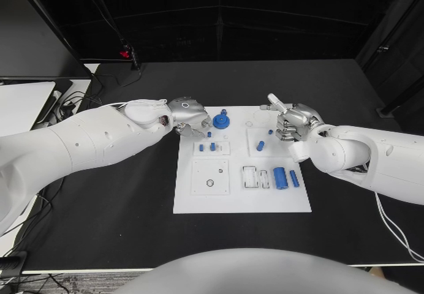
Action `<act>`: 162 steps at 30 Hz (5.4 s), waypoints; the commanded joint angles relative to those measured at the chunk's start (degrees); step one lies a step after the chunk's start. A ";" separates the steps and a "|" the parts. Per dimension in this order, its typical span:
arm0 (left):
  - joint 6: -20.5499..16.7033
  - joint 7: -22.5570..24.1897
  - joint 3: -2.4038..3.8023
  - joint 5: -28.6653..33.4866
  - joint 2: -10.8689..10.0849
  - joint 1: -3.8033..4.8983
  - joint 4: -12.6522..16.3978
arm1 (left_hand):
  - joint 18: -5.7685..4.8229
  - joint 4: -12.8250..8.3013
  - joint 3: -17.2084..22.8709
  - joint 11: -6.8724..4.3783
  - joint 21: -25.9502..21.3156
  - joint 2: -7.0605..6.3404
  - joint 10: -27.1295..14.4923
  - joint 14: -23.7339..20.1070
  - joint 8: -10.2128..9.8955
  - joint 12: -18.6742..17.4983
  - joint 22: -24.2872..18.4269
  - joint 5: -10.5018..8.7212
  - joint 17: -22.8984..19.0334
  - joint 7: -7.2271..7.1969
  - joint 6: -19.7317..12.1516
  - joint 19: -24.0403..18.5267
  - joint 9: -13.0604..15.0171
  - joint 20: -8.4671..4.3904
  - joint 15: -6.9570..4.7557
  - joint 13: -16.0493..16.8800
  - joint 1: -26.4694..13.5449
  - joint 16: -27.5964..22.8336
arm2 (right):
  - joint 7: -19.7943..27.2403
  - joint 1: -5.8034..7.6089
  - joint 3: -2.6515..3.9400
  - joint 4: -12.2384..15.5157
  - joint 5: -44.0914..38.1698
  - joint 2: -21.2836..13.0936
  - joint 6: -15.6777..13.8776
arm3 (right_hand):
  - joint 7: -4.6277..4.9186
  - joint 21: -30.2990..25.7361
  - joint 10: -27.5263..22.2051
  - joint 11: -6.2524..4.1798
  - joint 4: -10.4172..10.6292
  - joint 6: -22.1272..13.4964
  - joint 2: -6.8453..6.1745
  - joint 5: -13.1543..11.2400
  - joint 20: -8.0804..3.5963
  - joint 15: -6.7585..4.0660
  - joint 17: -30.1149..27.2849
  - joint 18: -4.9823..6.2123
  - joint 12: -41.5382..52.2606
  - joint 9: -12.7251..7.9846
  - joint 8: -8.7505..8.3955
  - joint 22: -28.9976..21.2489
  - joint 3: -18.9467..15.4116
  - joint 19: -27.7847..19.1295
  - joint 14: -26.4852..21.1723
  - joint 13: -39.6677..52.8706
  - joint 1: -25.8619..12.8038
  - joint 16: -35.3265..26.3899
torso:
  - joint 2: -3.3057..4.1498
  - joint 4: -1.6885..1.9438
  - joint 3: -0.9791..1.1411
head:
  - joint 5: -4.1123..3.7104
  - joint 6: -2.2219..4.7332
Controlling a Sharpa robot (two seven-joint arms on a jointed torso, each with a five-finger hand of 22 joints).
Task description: Assemble the parts on the task board
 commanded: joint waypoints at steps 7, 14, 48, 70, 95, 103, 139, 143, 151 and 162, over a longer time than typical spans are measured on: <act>-11.22 -0.57 0.05 4.47 -3.66 0.40 1.61 | 3.61 -0.45 -4.27 0.10 -16.79 -1.56 -1.10 1.87 1.18 0.25 5.10 -0.23 6.94 -0.21 -2.59 -9.70 0.15 0.63 -0.19 0.13 -9.50 -3.84 | 0.83 0.07 0.04 0.48 -0.90 -0.53 0.20 | 0.16 0.19 5.97 0.74 -0.07 1.09 -0.04 0.34 0.44 0.77 15.10 -0.41 0.10 0.06 0.51 15.10 -0.35 5.95 6.06 14.94 0.70 0.14 | -0.10 0.06 0.02 | -0.37 0.12; -12.14 3.13 0.05 18.85 -8.33 0.70 5.20 | 8.02 0.06 -15.36 -0.16 -47.69 -4.14 -1.13 -16.33 2.65 1.72 -7.90 7.95 -24.50 -0.02 -3.10 -26.86 0.29 1.08 0.25 0.29 -19.26 -27.82 | 0.73 0.20 0.12 1.54 -4.35 -2.08 -0.63 | 0.82 0.19 5.33 1.59 0.01 1.59 -0.48 0.42 1.38 1.71 15.10 -0.41 -0.29 -0.06 0.72 15.10 -0.74 5.95 6.06 14.31 1.53 0.14 | -0.13 0.15 -0.01 | -0.28 0.25; -0.87 24.02 0.00 96.92 -15.44 -0.09 22.45 | 2.81 0.62 -23.52 6.69 -76.10 -5.91 -27.85 -67.71 1.61 -2.18 -33.20 11.33 -51.31 5.12 -17.61 -62.46 0.56 8.62 10.09 0.92 -24.95 -66.80 | -16.66 5.01 0.12 -4.24 -79.71 -1.50 -2.71 | 0.84 0.19 -34.44 3.08 -1.73 3.79 -5.90 -5.94 2.10 2.38 15.10 -0.41 -69.60 -0.14 0.56 15.10 3.71 5.95 6.06 -64.06 24.94 0.14 | 0.02 -0.03 -0.08 | -2.01 2.54; -0.94 24.08 -0.01 98.33 -17.06 -0.31 23.31 | 3.24 0.48 -20.27 8.46 -75.90 -2.02 -31.39 -70.60 9.29 6.51 -38.81 8.12 -52.09 6.96 -21.04 -62.46 2.70 9.43 11.94 3.89 -24.66 -61.33 | -22.97 4.48 0.10 -5.30 -87.93 1.47 4.66 | -0.17 0.19 -34.01 2.02 -0.55 4.46 -9.18 -5.95 0.77 0.97 15.10 -0.41 -72.66 -0.15 -0.35 15.10 4.54 5.95 6.06 -67.55 25.01 0.14 | 0.00 -0.04 -0.04 | -2.19 2.98; -1.20 22.94 -0.01 98.34 -17.41 -0.32 23.43 | 2.92 0.35 -17.52 8.70 -75.40 1.80 -36.73 -71.88 18.50 16.35 -39.16 8.65 -55.73 7.11 -26.45 -57.56 4.15 9.34 12.35 5.36 -22.54 -55.32 | -27.94 4.01 0.09 -5.13 -94.45 2.82 9.97 | -0.84 0.19 -28.32 1.17 -0.10 7.24 -9.79 -5.94 0.01 0.34 15.10 -0.41 -73.69 -0.09 -0.37 15.10 8.04 5.95 6.06 -70.32 25.90 0.14 | 0.02 -0.02 -0.07 | -2.34 2.15; -1.32 22.73 -0.01 98.34 -17.42 -0.31 23.40 | 2.92 0.30 -17.08 8.71 -75.39 2.85 -37.67 -72.17 20.43 18.32 -39.61 8.73 -56.87 7.12 -27.45 -57.07 4.24 9.33 12.31 5.32 -22.38 -54.22 | -28.61 3.97 0.09 -5.56 -94.73 3.41 10.87 | -0.98 0.19 -26.75 1.00 0.01 7.53 -9.66 -5.94 -0.09 0.27 15.10 -0.41 -74.29 -0.13 -0.58 15.10 8.69 5.95 6.06 -71.09 26.21 0.14 | -0.02 -0.05 -0.02 | -2.20 1.86; -1.10 22.22 -0.01 98.35 -17.42 -0.31 23.36 | 2.88 0.19 -16.59 8.76 -75.42 5.08 -39.03 -72.52 23.34 21.30 -40.90 8.66 -58.87 7.15 -28.92 -57.02 4.13 9.32 12.42 4.92 -22.37 -52.35 | -32.82 3.83 0.09 -4.98 -96.46 4.41 12.56 | -2.79 0.19 -16.14 -1.07 -0.30 16.28 -8.12 -5.94 -1.62 -1.31 15.10 -0.41 -79.03 0.60 1.88 15.10 11.69 5.95 6.06 -71.60 30.40 0.14 | 0.01 0.00 -0.01 | -2.30 1.49; -1.09 22.18 -0.01 98.35 -17.50 -0.31 23.38 | 2.88 0.19 -16.59 8.76 -75.42 5.08 -39.03 -72.52 23.34 21.30 -40.90 8.66 -58.87 7.15 -28.92 -57.02 4.13 9.32 12.42 4.92 -22.37 -52.35 | -32.65 3.81 0.09 -4.65 -96.69 4.31 11.49 | -2.78 0.19 -15.64 -1.08 -0.13 16.63 -8.17 -5.95 -1.68 -1.35 15.10 -0.41 -79.54 0.57 1.88 15.10 11.83 5.95 6.06 -71.62 30.51 0.14 | 0.00 -0.04 -0.01 | -2.25 1.46; -0.97 22.12 -0.01 98.35 -17.61 -0.32 23.41 | 2.89 0.18 -16.60 8.78 -75.42 5.20 -39.10 -72.52 23.56 21.52 -40.95 8.65 -59.03 7.16 -28.99 -57.00 4.11 9.32 12.46 4.87 -22.37 -52.19 | -32.40 3.70 0.09 -3.16 -97.37 3.68 7.14 | -2.72 0.19 -15.18 -0.99 0.13 16.90 -8.02 -5.94 -1.70 -1.32 15.10 -0.41 -80.20 0.51 1.79 15.10 11.98 5.95 6.06 -71.62 30.29 0.14 | 0.01 -0.12 0.00 | -2.24 1.45; -0.76 21.99 -0.01 98.35 -17.66 -0.36 23.29 | 2.89 0.17 -16.60 8.79 -75.41 5.35 -39.18 -72.51 23.84 21.82 -41.07 8.67 -59.23 7.16 -29.10 -57.00 4.08 9.32 12.51 4.81 -22.36 -51.99 | -30.69 3.66 0.11 -0.02 -97.67 1.53 0.52 | -2.62 0.19 -14.64 -0.90 -0.01 17.26 -7.99 -5.94 -1.67 -1.25 15.10 -0.41 -80.88 0.47 1.74 15.10 12.31 5.95 6.06 -71.62 30.59 0.14 | -0.04 -0.04 -0.02 | -2.20 1.40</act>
